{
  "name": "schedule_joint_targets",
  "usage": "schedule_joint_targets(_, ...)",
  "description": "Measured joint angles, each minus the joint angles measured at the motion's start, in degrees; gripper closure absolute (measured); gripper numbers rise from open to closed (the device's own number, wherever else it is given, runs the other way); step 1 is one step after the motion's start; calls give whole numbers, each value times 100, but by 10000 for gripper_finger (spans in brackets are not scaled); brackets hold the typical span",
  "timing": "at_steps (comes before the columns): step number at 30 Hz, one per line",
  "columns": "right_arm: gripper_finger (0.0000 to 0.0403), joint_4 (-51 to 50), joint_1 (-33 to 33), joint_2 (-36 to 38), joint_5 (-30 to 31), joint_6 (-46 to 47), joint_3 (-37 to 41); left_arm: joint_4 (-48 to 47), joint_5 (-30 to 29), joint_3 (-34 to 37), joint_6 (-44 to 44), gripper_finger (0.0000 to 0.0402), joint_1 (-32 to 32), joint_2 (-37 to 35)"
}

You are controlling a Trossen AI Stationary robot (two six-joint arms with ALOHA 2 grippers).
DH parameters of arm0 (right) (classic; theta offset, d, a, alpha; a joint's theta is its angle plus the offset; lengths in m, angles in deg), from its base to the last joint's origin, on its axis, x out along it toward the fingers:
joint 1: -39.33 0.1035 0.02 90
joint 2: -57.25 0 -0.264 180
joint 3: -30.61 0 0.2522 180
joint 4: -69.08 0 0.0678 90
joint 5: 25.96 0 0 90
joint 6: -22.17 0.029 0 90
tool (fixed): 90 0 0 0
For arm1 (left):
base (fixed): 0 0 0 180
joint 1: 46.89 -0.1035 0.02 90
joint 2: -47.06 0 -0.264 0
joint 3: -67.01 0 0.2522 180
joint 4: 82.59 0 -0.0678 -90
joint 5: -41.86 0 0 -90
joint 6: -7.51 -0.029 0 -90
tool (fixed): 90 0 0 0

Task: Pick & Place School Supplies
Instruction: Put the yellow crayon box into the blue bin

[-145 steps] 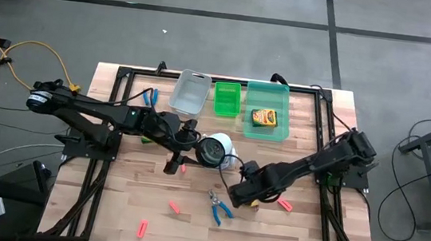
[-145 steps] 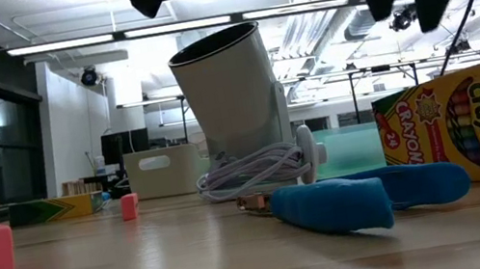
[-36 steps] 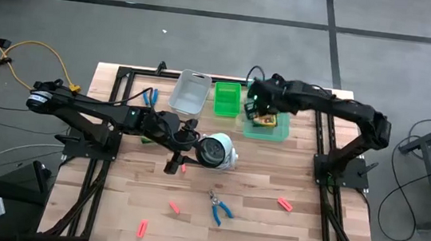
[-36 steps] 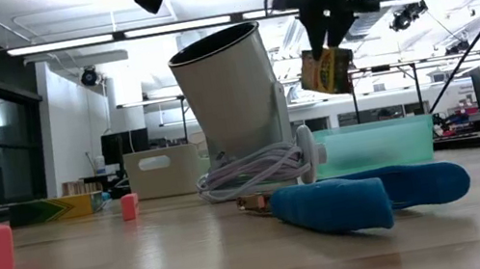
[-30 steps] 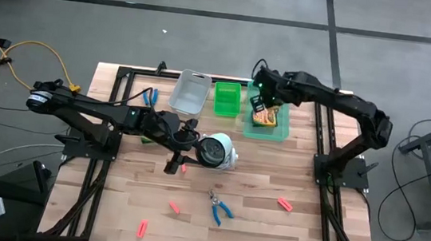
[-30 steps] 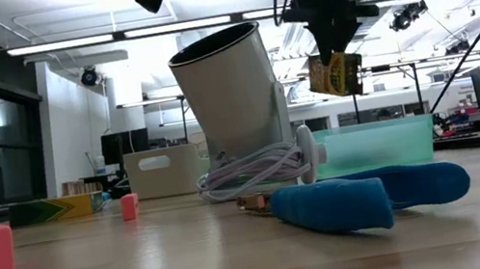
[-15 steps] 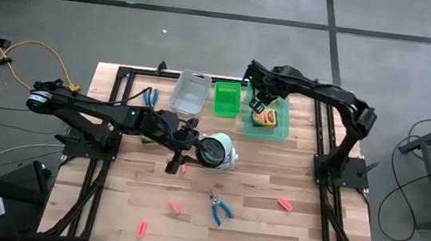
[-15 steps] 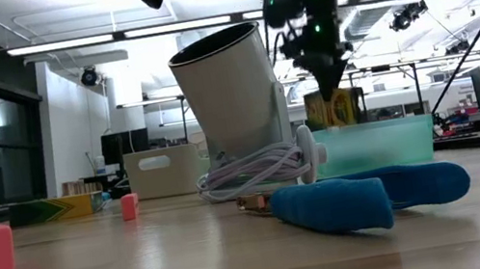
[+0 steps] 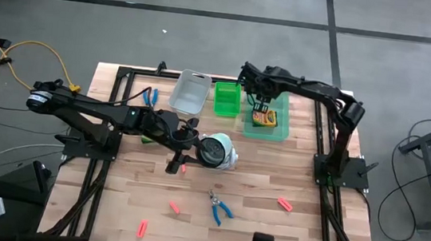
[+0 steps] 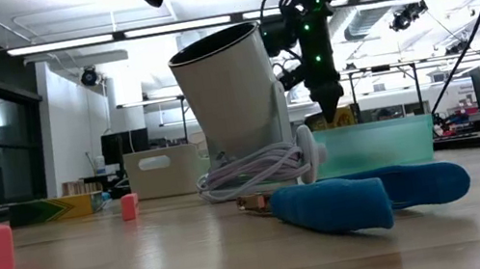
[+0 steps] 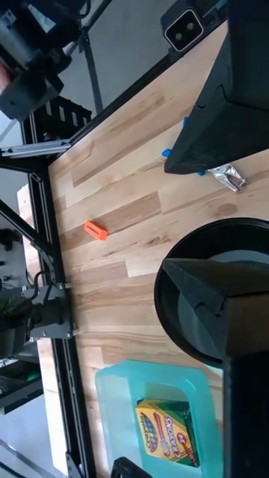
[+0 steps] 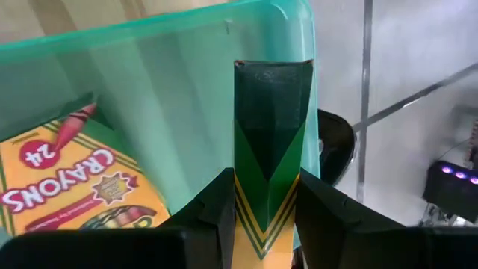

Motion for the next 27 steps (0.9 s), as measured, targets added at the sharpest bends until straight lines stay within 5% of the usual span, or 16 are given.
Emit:
schedule_joint_targets(8,288,-157,-295,0,-1098,13,1,42,-16,4,10,211,0,0)
schedule_joint_targets(27,208,-237,-467,3,-1208,36,-1,262,-61,7,122,211,-2,0)
